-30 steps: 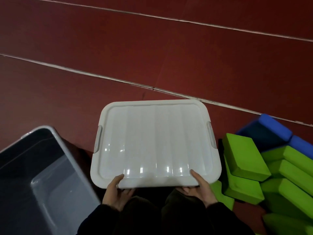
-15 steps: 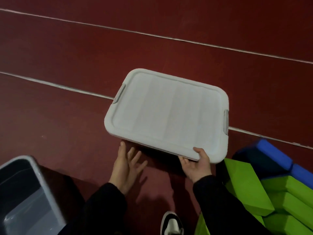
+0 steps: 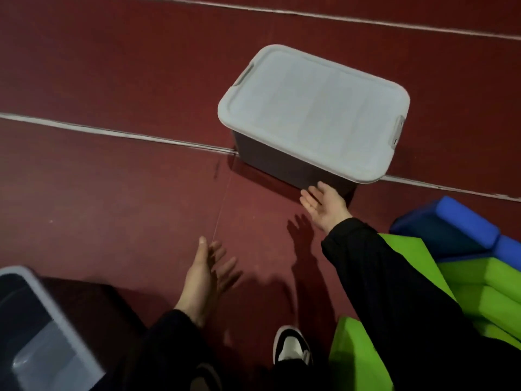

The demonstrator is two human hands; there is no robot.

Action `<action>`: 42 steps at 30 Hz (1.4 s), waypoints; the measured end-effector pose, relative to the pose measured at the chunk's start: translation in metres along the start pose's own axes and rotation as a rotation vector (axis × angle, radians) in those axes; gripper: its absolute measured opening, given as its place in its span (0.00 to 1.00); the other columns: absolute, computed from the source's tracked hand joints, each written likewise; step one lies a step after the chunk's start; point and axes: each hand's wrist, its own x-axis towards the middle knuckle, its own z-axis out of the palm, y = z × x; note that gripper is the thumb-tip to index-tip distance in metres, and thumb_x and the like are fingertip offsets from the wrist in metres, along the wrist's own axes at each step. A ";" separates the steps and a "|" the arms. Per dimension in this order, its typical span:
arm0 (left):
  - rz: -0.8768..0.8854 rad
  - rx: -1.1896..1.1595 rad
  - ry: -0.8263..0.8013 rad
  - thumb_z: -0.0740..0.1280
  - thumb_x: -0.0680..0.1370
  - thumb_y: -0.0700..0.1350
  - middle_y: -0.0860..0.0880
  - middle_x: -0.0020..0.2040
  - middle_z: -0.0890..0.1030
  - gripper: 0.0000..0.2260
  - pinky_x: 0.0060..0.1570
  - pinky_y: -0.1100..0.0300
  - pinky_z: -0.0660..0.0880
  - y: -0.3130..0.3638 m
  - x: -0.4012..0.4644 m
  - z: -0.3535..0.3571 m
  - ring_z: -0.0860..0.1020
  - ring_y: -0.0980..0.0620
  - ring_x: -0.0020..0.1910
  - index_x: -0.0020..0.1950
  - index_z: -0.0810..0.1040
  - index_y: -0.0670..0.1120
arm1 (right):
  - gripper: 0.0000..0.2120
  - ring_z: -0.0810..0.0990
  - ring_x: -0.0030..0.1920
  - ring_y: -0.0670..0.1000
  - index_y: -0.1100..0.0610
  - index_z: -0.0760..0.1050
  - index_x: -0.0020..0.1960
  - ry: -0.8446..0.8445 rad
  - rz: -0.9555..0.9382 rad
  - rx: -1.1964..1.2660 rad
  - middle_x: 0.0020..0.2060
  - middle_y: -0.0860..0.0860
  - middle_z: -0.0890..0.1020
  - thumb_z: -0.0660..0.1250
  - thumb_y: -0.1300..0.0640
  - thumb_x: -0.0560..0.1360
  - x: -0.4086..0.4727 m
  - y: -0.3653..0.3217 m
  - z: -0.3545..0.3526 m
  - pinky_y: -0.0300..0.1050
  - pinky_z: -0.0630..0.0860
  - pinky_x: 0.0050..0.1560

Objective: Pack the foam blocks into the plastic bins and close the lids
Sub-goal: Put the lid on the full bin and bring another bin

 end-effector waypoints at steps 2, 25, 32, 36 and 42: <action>-0.010 0.037 -0.006 0.53 0.83 0.64 0.47 0.73 0.72 0.29 0.52 0.51 0.78 -0.004 0.000 -0.002 0.77 0.46 0.65 0.76 0.68 0.46 | 0.16 0.81 0.60 0.56 0.59 0.72 0.71 -0.060 0.037 -0.121 0.67 0.55 0.79 0.62 0.58 0.84 -0.020 0.014 -0.007 0.50 0.77 0.61; 0.166 -0.200 0.404 0.55 0.83 0.63 0.47 0.65 0.79 0.25 0.61 0.49 0.78 -0.033 -0.224 -0.299 0.81 0.48 0.61 0.69 0.74 0.46 | 0.43 0.78 0.65 0.56 0.55 0.63 0.75 -0.730 0.042 -1.773 0.68 0.51 0.77 0.81 0.51 0.67 -0.248 0.405 0.048 0.49 0.75 0.65; 0.126 -0.105 0.345 0.54 0.84 0.62 0.47 0.65 0.78 0.24 0.64 0.46 0.76 -0.036 -0.203 -0.291 0.80 0.47 0.61 0.70 0.74 0.47 | 0.15 0.84 0.53 0.54 0.51 0.82 0.57 -0.571 -0.209 -1.746 0.52 0.50 0.86 0.74 0.59 0.71 -0.243 0.375 0.042 0.53 0.80 0.59; 0.176 0.033 0.261 0.54 0.84 0.60 0.47 0.65 0.78 0.24 0.65 0.45 0.76 -0.011 -0.192 -0.254 0.79 0.48 0.61 0.70 0.74 0.46 | 0.12 0.85 0.48 0.52 0.48 0.82 0.53 -0.504 -0.349 -1.731 0.47 0.47 0.87 0.76 0.52 0.70 -0.243 0.320 0.041 0.51 0.82 0.54; 0.313 0.304 0.119 0.56 0.84 0.62 0.50 0.62 0.79 0.21 0.62 0.49 0.77 0.045 -0.193 -0.179 0.80 0.50 0.58 0.67 0.75 0.50 | 0.10 0.86 0.40 0.54 0.53 0.83 0.46 -0.328 -0.500 -1.695 0.40 0.50 0.87 0.74 0.51 0.67 -0.239 0.159 0.039 0.53 0.85 0.43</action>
